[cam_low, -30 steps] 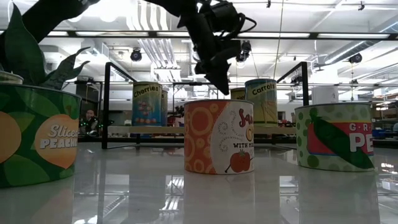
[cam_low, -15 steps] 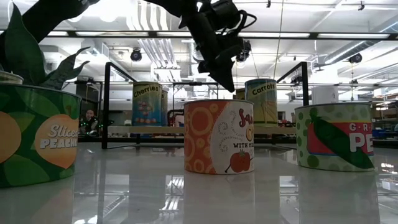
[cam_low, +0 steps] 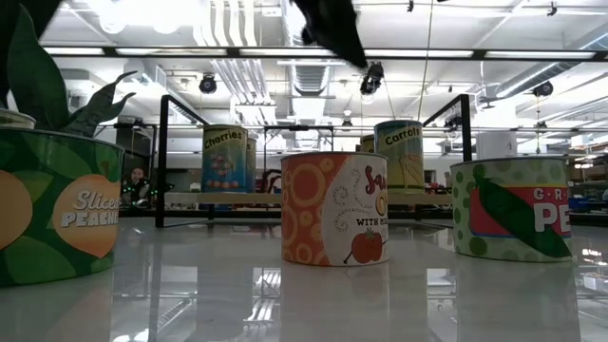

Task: Pick and place cans onto a shelf
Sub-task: Put the large canned pineapple on the shelf, then put the large canned peas on the shelf

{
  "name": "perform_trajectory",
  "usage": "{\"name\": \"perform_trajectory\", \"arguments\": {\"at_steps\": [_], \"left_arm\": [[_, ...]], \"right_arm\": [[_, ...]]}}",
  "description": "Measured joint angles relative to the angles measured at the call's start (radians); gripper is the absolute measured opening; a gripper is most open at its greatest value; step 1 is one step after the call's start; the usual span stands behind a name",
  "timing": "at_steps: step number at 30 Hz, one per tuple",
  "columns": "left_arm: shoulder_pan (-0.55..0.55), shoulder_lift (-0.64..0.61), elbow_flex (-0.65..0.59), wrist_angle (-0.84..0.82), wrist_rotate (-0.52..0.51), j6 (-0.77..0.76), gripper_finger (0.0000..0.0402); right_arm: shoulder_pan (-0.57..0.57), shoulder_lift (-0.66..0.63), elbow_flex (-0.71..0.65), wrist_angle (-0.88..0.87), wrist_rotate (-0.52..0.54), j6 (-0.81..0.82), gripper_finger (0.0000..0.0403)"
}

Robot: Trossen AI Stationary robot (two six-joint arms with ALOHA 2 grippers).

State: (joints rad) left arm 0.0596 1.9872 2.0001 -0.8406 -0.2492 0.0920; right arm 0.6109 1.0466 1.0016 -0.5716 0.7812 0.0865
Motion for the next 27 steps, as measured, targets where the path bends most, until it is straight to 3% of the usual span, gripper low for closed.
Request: {"name": "perform_trajectory", "arguments": {"at_steps": [4, 12, 15, 22, 27], "left_arm": [[-0.121, -0.136, -0.115, 0.071, -0.065, 0.004, 0.0], [-0.36, -0.424, -0.518, 0.434, -0.171, -0.003, 0.0], [-0.426, -0.511, -0.634, 0.523, -0.266, -0.001, 0.0], [-0.536, -0.682, -0.83, 0.58, -0.499, -0.047, 0.0], [-0.578, -0.77, -0.924, 0.553, -0.493, -0.177, 0.0]], "right_arm": [[0.0, 0.0, -0.001, 0.001, -0.003, 0.031, 0.0327], [0.0, 0.019, -0.001, 0.092, -0.008, 0.063, 0.0327], [0.0, 0.05, 0.006, 0.128, -0.108, 0.083, 0.0327], [0.0, 0.183, 0.105, 0.134, -0.262, 0.203, 0.0327], [0.0, 0.306, 0.227, 0.072, -0.329, 0.184, 0.0327]]}}
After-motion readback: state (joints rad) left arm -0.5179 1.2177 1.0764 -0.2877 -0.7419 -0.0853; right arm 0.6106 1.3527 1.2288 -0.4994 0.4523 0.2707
